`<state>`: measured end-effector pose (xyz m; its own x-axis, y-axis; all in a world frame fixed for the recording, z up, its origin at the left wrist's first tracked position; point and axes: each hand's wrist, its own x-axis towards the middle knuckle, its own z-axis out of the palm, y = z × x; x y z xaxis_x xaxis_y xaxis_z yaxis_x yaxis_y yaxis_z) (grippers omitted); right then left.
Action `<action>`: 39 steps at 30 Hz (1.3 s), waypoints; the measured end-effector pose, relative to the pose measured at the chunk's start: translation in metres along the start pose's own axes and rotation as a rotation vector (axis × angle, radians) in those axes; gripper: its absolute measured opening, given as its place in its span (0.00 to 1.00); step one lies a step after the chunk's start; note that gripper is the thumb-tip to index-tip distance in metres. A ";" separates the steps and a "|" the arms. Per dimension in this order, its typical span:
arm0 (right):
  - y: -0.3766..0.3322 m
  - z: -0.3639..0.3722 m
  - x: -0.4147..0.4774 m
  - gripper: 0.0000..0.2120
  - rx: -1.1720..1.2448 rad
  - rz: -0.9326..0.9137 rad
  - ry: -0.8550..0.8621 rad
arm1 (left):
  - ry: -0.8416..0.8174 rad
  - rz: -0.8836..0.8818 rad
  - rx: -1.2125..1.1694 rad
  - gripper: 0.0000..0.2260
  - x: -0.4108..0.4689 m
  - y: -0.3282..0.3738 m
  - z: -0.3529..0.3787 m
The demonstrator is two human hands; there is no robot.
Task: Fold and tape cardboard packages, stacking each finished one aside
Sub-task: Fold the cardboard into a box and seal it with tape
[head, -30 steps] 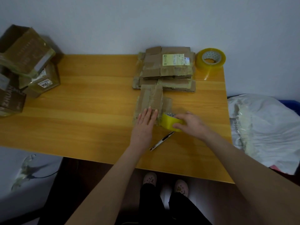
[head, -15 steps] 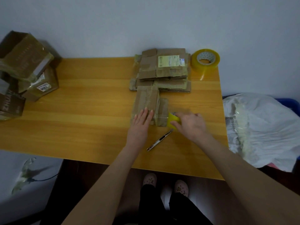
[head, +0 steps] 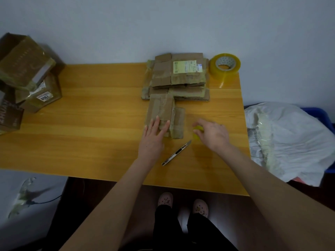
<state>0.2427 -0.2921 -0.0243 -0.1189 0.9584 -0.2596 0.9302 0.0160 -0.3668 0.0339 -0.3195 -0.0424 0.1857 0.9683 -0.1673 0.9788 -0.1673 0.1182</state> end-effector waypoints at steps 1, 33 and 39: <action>0.000 -0.001 0.000 0.12 0.005 -0.002 0.021 | 0.024 0.000 0.006 0.34 -0.002 0.002 -0.001; -0.016 -0.005 0.003 0.10 0.050 0.165 0.049 | 0.117 -0.233 -0.352 0.14 -0.076 0.047 -0.019; -0.020 -0.003 0.000 0.11 0.054 0.138 0.056 | 0.163 -0.192 -0.365 0.20 -0.056 0.064 -0.031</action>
<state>0.2251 -0.2919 -0.0147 0.0297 0.9647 -0.2617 0.9161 -0.1310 -0.3791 0.0830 -0.3789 0.0048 -0.0416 0.9969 -0.0672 0.8940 0.0672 0.4430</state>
